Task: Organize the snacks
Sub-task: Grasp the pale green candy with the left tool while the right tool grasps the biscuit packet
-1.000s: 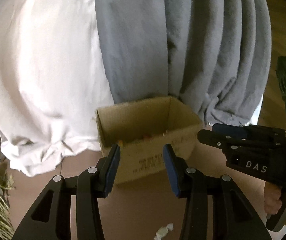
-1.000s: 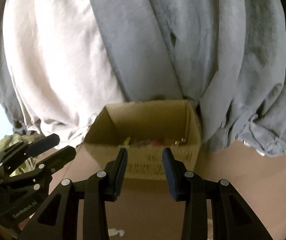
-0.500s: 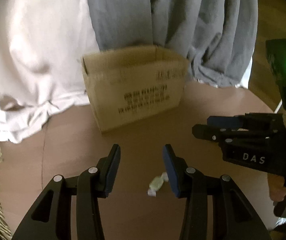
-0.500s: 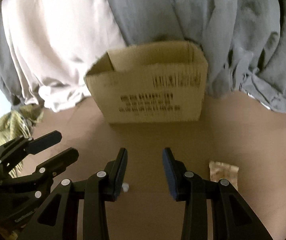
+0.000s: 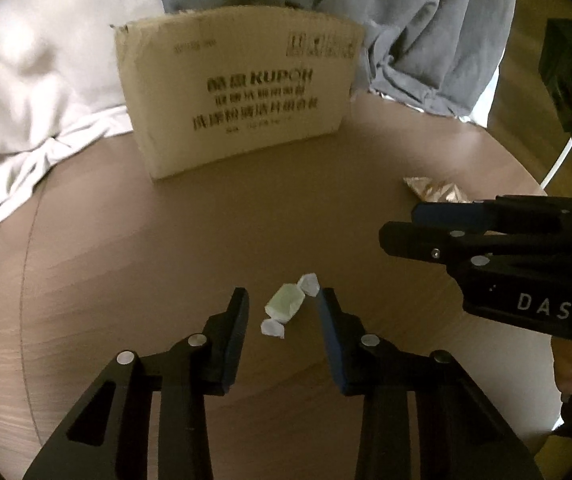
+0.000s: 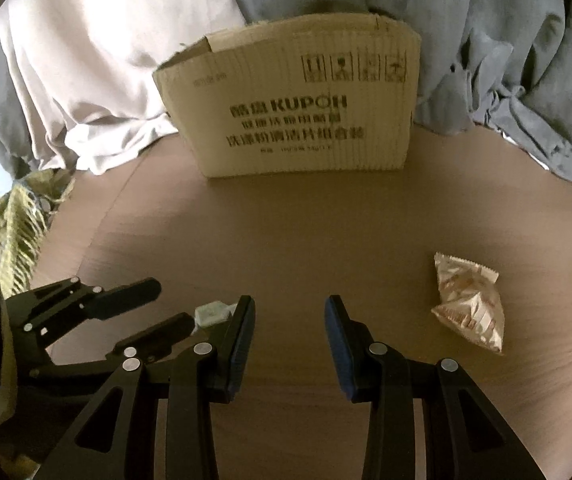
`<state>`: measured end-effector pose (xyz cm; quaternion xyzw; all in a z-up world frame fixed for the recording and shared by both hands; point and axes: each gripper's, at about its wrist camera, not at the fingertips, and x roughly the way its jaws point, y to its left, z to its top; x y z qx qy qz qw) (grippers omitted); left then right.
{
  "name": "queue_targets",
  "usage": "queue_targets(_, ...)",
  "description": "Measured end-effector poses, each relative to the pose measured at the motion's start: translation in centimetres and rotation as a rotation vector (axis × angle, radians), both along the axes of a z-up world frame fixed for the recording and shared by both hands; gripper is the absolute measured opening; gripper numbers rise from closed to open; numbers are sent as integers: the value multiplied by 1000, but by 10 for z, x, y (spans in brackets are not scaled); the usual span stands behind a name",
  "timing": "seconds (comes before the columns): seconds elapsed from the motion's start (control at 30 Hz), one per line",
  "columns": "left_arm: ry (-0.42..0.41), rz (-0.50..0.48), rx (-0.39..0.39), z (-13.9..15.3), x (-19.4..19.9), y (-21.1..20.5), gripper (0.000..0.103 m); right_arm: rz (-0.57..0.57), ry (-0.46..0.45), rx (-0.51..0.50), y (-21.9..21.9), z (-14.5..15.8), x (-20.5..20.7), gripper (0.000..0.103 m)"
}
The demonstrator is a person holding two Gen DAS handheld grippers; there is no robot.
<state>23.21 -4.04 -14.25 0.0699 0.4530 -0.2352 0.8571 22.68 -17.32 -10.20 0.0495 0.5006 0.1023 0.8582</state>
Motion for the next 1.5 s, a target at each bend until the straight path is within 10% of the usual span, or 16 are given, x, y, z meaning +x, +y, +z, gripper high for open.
queue_targets(0.6, 43, -19, 19, -22, 15, -19, 25, -8, 54, 7, -2, -16, 2, 38)
queue_targets(1.0, -73, 2, -38, 32, 10, -35, 25, -62, -27, 60, -30, 14, -5, 38)
queue_targets(1.1, -101, -10, -44, 46, 13, -48, 25, -120, -68, 56, -47, 26, -7, 62)
queue_targets(1.5, -114, -38, -28, 41, 23, -91, 25, -311, -10, 43, -113, 7, 7, 62)
